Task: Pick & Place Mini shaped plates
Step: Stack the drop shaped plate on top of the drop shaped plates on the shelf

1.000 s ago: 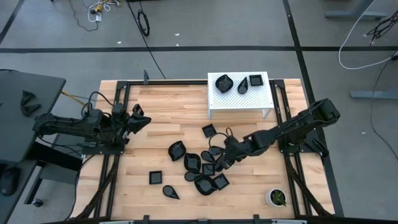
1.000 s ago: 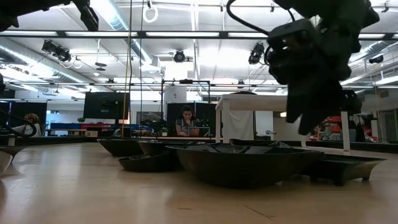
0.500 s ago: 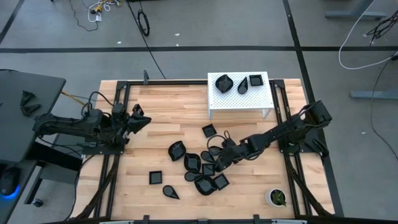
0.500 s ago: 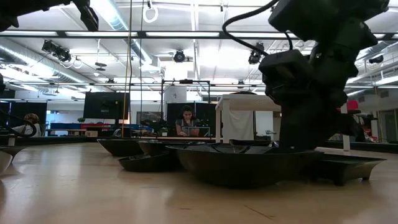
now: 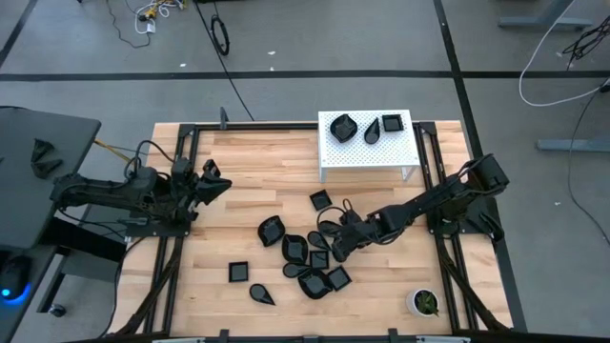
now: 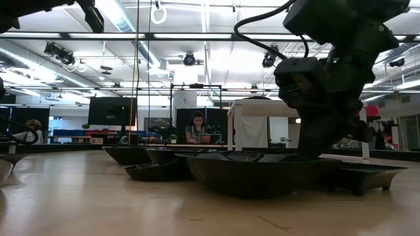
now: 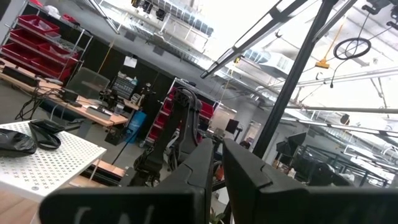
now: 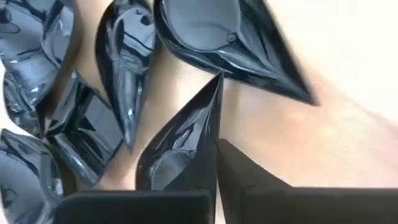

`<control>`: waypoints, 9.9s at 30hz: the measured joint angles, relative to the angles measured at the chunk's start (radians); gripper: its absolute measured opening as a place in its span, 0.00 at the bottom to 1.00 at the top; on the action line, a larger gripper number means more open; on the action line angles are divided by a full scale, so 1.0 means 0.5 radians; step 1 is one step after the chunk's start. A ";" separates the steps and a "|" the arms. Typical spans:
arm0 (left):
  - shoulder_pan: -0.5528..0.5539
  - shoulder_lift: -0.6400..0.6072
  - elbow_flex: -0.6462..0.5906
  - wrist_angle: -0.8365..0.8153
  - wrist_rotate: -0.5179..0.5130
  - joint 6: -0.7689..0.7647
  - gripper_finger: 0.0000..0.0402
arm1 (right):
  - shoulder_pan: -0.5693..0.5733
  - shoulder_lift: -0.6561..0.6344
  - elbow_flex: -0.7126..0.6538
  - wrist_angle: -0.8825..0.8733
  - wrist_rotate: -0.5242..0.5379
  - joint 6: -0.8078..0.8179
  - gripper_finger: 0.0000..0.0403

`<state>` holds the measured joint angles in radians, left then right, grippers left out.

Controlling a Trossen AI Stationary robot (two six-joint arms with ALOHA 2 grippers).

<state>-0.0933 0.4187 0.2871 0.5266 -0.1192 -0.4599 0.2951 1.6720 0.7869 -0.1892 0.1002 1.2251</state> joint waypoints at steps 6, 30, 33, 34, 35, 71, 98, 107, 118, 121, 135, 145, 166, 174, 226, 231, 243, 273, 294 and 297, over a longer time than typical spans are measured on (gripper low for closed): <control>0.000 0.001 0.000 -0.001 0.000 0.000 0.10 | -0.064 -0.338 -0.002 -0.203 -0.022 -0.129 0.02; 0.000 0.000 0.000 -0.001 0.001 -0.001 0.10 | -1.814 -1.281 0.001 -0.351 0.412 -1.372 0.00; 0.000 0.000 -0.001 0.000 0.001 0.000 0.10 | -1.843 -1.223 0.001 -0.340 0.405 -1.400 0.00; 0.000 0.000 0.000 0.000 0.000 0.000 0.10 | -1.854 -1.203 0.001 -0.338 0.412 -1.404 0.00; 0.000 0.000 0.000 0.000 0.001 0.000 0.10 | -1.865 -1.183 0.001 -0.337 0.418 -1.406 0.00; -0.001 0.000 0.000 0.000 0.000 -0.001 0.10 | -1.647 -1.156 0.000 -0.540 0.523 -1.517 0.16; 0.000 0.000 0.000 -0.001 0.001 -0.001 0.10 | -1.487 -1.070 -0.001 -0.042 0.632 -1.733 0.03; 0.000 0.000 0.000 0.000 0.000 -0.001 0.10 | -0.796 -1.031 -0.126 0.608 0.570 -2.052 0.01; -0.001 0.000 0.000 0.000 0.001 -0.001 0.10 | -0.263 -0.998 -0.583 1.240 0.491 -1.404 0.01; 0.000 0.000 -0.001 0.000 0.001 -0.001 0.10 | -0.258 -0.997 -0.593 1.120 0.398 -1.113 0.05; 0.000 0.000 -0.001 0.002 0.000 -0.001 0.10 | 0.136 -0.673 -0.312 0.358 -0.031 0.123 0.36; -0.001 0.000 0.000 0.001 0.000 -0.001 0.10 | 0.034 -0.089 0.015 0.175 -0.255 0.310 0.37; -0.001 0.000 0.000 -0.003 0.001 -0.001 0.10 | -0.407 -0.028 0.097 -0.037 0.046 -0.082 0.37; 0.000 0.000 -0.001 -0.003 0.000 0.000 0.10 | -0.409 -0.037 0.097 -0.029 -0.102 -0.233 0.35; -0.001 0.000 -0.001 -0.003 0.000 0.000 0.10 | -0.334 0.147 0.096 0.105 0.122 -0.743 0.19; -0.001 0.000 -0.001 -0.004 0.001 -0.001 0.10 | -0.334 0.148 0.096 0.124 0.134 -0.748 0.18; -0.001 0.000 0.000 -0.002 0.001 -0.001 0.10 | -0.333 0.145 0.096 0.151 0.204 -0.758 0.08; 0.000 0.000 -0.001 -0.003 0.000 -0.001 0.10 | -0.740 -1.281 0.102 0.015 0.431 -1.241 0.01; 0.000 0.000 0.000 -0.004 0.001 -0.001 0.10 | -1.949 -1.113 0.098 -0.390 0.292 -1.787 0.02; 0.000 0.000 -0.001 -0.004 0.001 -0.001 0.10 | -1.953 -1.077 0.098 -0.390 0.234 -1.788 0.02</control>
<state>-0.0935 0.4187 0.2867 0.5247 -0.1188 -0.4603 -0.6815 1.1337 0.8360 -0.3840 0.2173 0.3309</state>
